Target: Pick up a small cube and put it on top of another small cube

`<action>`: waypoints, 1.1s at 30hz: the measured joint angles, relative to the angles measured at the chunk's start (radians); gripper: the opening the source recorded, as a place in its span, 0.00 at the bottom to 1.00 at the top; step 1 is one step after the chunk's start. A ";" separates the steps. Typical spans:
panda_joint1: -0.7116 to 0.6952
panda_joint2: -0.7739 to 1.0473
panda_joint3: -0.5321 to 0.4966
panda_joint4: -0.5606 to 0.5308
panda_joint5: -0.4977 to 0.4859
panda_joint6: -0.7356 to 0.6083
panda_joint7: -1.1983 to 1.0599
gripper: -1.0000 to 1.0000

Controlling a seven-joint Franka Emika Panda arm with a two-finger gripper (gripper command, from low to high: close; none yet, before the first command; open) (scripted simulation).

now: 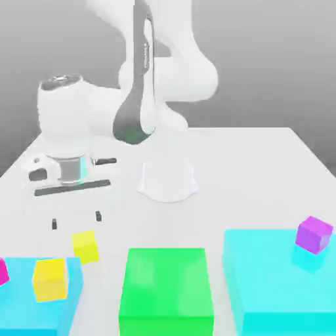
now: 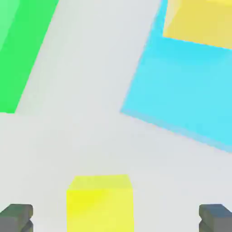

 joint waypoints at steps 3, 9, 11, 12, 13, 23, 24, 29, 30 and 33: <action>-0.124 0.113 0.170 0.021 0.196 0.081 -0.150 0.50; -0.278 0.213 0.346 0.043 0.290 0.162 -0.223 0.00; -0.279 0.213 0.346 0.043 0.289 0.160 -0.222 0.00; -0.303 0.228 0.372 0.046 0.298 0.174 -0.229 0.00; -0.292 0.218 0.360 0.044 0.291 0.166 -0.224 0.00; -0.236 -0.038 0.172 0.049 -0.084 -0.095 0.099 0.00; -0.252 -0.032 0.179 0.081 -0.080 -0.123 0.120 0.00; -0.256 0.012 0.194 0.259 -0.058 -0.265 0.230 0.00; -0.258 0.020 0.192 0.295 -0.054 -0.293 0.253 0.00; -0.262 0.045 0.187 0.403 -0.045 -0.378 0.324 0.00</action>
